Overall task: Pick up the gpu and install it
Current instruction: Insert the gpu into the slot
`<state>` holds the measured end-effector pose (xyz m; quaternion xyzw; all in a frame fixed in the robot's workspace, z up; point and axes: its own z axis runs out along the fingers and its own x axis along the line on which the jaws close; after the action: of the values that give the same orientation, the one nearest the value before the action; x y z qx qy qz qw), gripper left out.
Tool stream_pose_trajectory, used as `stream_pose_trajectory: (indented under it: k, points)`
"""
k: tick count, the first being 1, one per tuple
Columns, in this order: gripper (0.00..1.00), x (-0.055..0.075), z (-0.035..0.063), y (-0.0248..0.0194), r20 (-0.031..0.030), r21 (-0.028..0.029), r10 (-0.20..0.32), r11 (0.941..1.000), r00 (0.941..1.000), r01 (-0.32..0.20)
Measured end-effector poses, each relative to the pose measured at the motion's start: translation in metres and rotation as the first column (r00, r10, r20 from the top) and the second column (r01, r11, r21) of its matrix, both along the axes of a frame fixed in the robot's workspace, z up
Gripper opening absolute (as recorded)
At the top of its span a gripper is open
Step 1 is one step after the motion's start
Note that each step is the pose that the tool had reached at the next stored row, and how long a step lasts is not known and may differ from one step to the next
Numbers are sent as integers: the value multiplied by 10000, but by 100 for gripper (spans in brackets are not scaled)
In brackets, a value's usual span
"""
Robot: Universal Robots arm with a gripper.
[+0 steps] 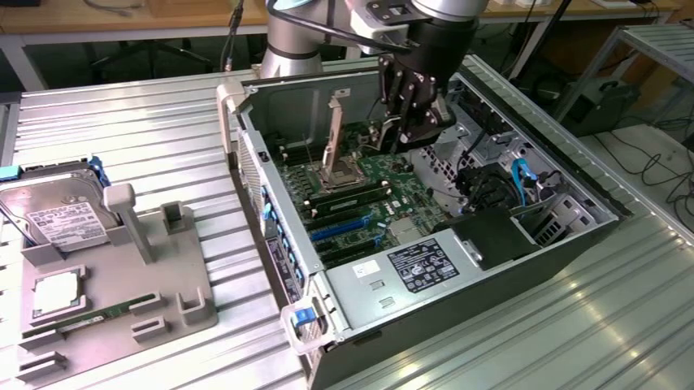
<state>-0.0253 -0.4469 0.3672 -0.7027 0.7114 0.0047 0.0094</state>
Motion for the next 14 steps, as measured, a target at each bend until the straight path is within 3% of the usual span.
stream_pose_trajectory:
  k: [14]
  points:
    - [28, -4, -46, 0, 0, 1, 0, 10000, 10000, 0]
